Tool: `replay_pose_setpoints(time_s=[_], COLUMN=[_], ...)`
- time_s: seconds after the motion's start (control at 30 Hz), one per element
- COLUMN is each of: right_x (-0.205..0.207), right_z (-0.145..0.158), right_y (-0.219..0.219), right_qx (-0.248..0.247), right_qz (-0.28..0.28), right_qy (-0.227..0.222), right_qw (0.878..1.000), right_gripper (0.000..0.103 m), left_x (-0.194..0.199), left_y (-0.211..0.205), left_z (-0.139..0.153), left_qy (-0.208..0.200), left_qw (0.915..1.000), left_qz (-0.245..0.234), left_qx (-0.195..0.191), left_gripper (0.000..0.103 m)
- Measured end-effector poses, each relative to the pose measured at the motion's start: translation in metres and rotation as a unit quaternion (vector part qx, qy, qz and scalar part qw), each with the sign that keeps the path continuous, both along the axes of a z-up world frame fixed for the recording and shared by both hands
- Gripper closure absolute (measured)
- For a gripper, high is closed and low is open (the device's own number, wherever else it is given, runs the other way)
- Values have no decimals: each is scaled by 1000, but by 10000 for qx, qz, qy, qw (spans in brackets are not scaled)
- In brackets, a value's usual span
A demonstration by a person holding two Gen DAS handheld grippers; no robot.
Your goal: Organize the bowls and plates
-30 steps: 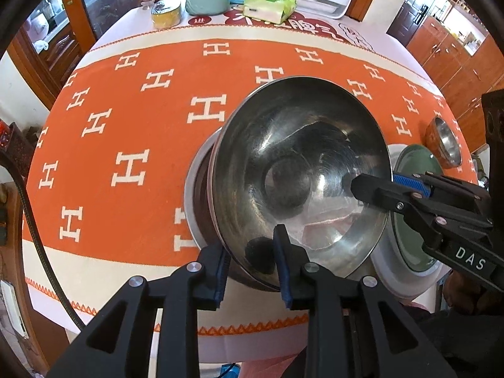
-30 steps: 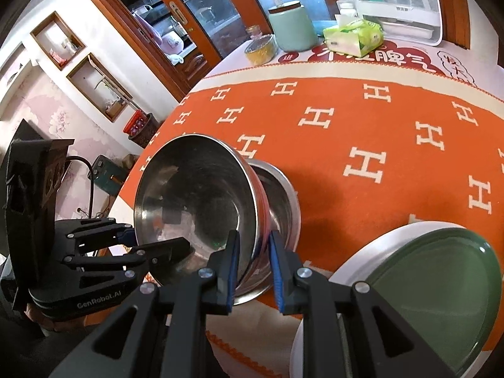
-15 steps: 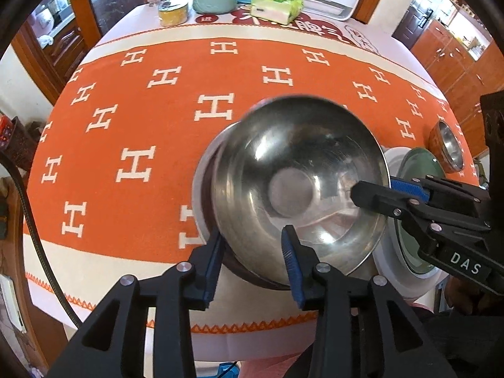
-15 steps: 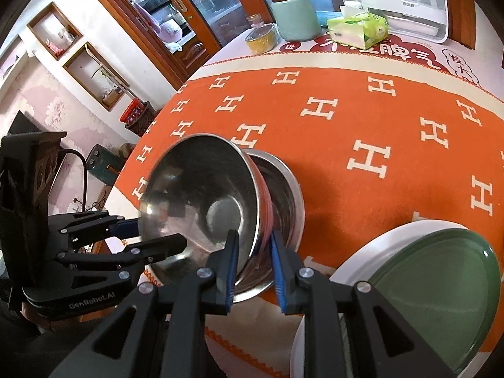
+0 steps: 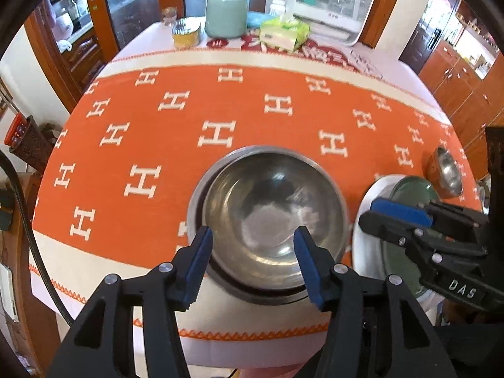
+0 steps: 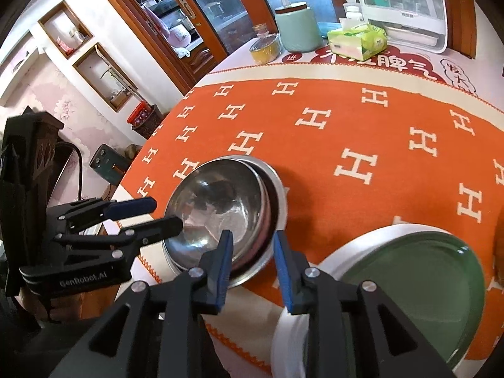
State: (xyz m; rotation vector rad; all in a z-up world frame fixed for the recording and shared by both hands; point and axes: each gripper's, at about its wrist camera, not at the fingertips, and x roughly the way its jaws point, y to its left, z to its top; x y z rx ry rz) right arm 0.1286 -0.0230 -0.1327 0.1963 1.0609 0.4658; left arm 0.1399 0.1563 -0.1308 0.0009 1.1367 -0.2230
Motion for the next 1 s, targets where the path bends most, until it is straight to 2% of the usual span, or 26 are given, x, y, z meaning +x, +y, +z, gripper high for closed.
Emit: replay_pose_setpoints(time_s=[0.07,0.23,0.5,0.57,0.63,0.7,0.87,1.0], right_x=[-4,-14,-34,-39,-44,-50,-61,-70], right_z=[5,16,37,41,44,47,50,51], right_y=[-8,-30,-80,-93,-108,-123,-158,-185], right_qx=[-51,-185,-554,-632,-672,-717,-856,-948], right_qz=[15,-32,-333,-418,-519,-616,-809,-922], right_qy=[-87,-330,-880,-975,-1043,-1093,-1194,-1247], right_qw=[9999,9993,9940,9923,9909,9895,9858,9833], right_gripper=[76,76,76,74,65,62,61,61], left_x=[-1,-3,-9,-11,-12,-12,-15,-17], left_y=[-7,-30,-87,-103,-120,-138,-178,-208], left_z=[5,15,31,34,36,37,40,41], left_qy=[-131,-367,-679,-740,-789,-805,-851,-870], left_qw=[9999,9992,9976,9970,9964,9960,9951,9944], left_qz=[57,124,-96,-171,-264,-341,-485,-551], left_qx=[-13,-39,-109,-140,-174,-155,-138,-220], left_gripper=[46,45,45,45,45,45,44,40])
